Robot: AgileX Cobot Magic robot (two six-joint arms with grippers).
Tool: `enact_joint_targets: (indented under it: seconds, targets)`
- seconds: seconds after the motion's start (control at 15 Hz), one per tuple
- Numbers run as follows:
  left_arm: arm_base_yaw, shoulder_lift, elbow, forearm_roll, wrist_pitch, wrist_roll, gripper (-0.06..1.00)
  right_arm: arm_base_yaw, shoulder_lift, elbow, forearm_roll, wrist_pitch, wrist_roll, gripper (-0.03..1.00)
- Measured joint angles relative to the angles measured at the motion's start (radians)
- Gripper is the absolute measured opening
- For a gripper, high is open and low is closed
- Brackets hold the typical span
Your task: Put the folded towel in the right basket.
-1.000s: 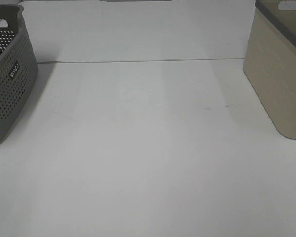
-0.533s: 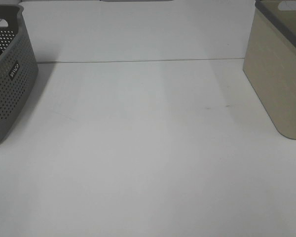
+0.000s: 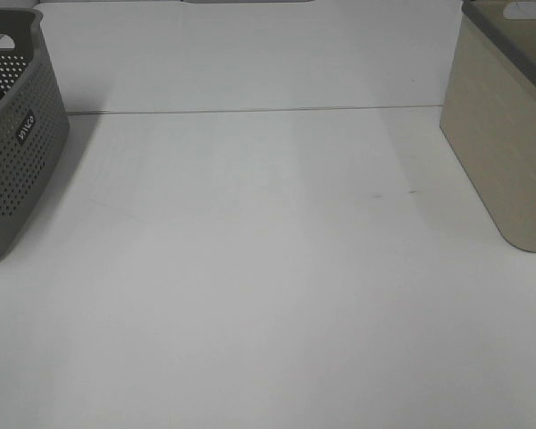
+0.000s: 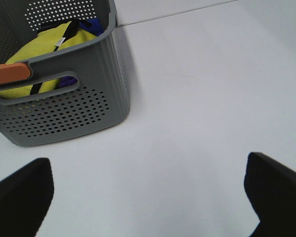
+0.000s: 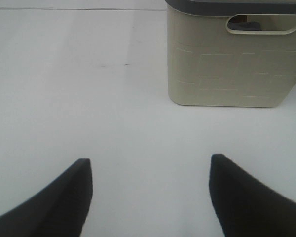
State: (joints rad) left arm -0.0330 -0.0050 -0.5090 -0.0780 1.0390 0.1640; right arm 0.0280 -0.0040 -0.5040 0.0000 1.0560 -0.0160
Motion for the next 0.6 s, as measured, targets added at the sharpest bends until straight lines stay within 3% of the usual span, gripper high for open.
enact_joint_targets:
  seconds: [0.6]
  targets:
    - [0.000, 0.000, 0.000, 0.000, 0.000, 0.000, 0.99, 0.000, 0.000, 0.000, 0.000, 0.000, 0.000, 0.63]
